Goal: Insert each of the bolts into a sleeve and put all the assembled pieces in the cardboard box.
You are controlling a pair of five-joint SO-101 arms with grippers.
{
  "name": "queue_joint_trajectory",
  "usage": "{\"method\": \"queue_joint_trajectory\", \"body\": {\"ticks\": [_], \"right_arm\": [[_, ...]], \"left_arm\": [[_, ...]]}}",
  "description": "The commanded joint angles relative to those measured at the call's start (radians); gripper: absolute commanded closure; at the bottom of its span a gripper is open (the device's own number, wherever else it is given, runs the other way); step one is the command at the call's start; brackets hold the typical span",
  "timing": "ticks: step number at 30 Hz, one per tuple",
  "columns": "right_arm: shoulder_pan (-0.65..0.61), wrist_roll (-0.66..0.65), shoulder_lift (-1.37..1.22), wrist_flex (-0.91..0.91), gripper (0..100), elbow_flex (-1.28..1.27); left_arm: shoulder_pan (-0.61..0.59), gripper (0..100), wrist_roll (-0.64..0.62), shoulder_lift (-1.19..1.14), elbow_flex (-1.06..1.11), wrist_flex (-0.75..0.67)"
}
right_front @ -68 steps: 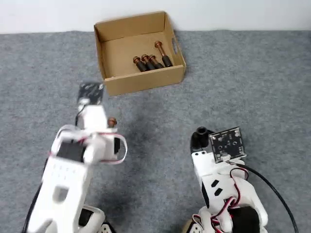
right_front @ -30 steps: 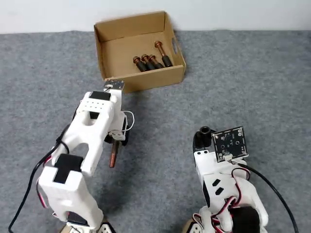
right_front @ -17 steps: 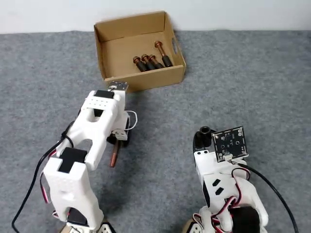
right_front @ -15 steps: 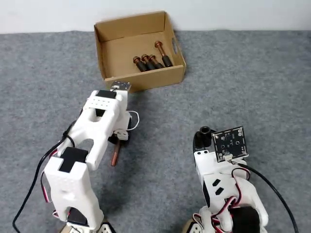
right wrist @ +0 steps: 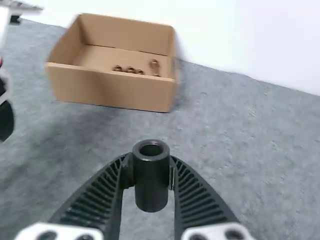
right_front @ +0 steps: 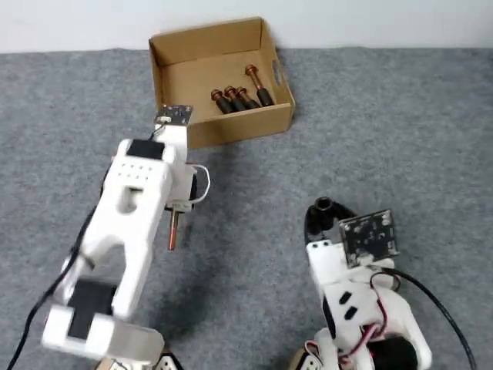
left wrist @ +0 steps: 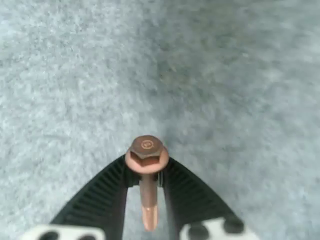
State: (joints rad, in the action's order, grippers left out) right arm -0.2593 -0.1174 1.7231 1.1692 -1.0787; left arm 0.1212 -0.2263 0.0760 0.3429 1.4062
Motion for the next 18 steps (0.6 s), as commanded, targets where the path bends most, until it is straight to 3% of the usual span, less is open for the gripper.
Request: {"method": "queue_joint_trajectory", "body": {"ticks": [1, 7, 12, 18], "right_arm": [[-0.065, 0.012, -0.007, 0.047, 99.1, 0.057], [-0.183, 0.064, -0.016, 0.091, 99.1, 0.057], [-0.326, 0.066, -0.018, 0.081, 99.1, 0.034], [-0.437, 0.061, -0.018, 0.021, 99.1, -0.014]], "left_arm": [[0.023, 100, -0.009, 0.311, 0.113, -0.064], [0.035, 100, -0.011, 0.743, 0.326, -0.242], [0.035, 100, -0.014, 1.013, 0.45, -0.307], [0.066, 100, -0.155, 1.246, 0.556, -0.348]]}}
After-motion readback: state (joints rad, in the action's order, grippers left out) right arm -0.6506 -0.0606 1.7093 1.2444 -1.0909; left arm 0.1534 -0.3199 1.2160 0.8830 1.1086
